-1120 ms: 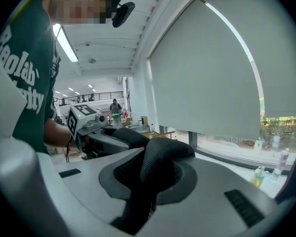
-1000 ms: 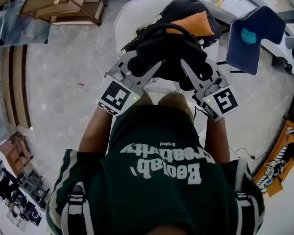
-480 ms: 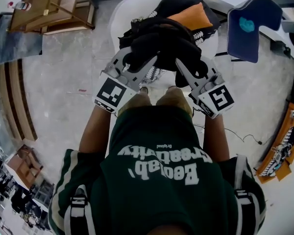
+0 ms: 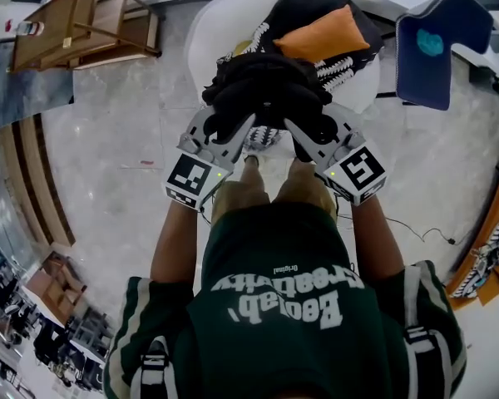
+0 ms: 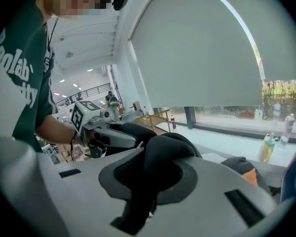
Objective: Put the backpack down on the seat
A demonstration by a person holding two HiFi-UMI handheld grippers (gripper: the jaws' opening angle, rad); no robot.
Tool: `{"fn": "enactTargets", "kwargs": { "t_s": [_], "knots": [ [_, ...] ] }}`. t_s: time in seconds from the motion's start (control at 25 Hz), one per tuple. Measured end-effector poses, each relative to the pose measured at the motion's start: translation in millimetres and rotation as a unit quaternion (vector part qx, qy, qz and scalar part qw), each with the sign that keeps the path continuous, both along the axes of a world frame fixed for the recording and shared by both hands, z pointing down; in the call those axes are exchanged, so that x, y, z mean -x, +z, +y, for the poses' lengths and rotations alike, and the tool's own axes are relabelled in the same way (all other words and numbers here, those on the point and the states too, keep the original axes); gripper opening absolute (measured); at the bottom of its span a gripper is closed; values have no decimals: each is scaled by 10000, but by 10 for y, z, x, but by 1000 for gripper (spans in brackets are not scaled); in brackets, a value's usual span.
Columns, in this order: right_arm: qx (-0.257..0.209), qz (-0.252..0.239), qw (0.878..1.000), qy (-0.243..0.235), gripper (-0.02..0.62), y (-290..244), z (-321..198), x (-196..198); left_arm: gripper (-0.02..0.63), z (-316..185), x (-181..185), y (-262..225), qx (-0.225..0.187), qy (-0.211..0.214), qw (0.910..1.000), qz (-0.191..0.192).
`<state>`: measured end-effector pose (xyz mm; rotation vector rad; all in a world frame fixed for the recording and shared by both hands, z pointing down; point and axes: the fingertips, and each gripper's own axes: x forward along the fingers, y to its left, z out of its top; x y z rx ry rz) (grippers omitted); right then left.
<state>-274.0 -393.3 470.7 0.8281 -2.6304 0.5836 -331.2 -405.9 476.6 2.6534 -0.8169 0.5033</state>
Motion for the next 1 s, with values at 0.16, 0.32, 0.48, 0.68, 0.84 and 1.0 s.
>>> {"fn": "enactTargets", "kwargs": {
  "t_s": [0.16,0.32,0.48,0.68,0.84,1.0],
  "knots": [
    [471,40,9989,-75,74,485,-146,-49,91,-185,-36,468,375,-116,9992,-24],
    [970,53,9952,-97,74,1088,-259,-119,92,-352,-97,994,812,-218,9964,-106],
    [1306,-119,9913,99,74,1559,-507,-261,94,-494,-243,1475,940,-215,9953,-96],
    [1455,89,9887,335,82,1940,-742,-459,107,-753,-437,1806,1061,-279,9937,-234],
    [1510,750,9847,444,148,2184,-755,-556,131,-767,-459,1962,1344,-441,9883,-565],
    [1811,811,9777,682,226,2353,-779,-629,165,-750,-413,2181,1540,-678,9821,-848]
  ]
}}
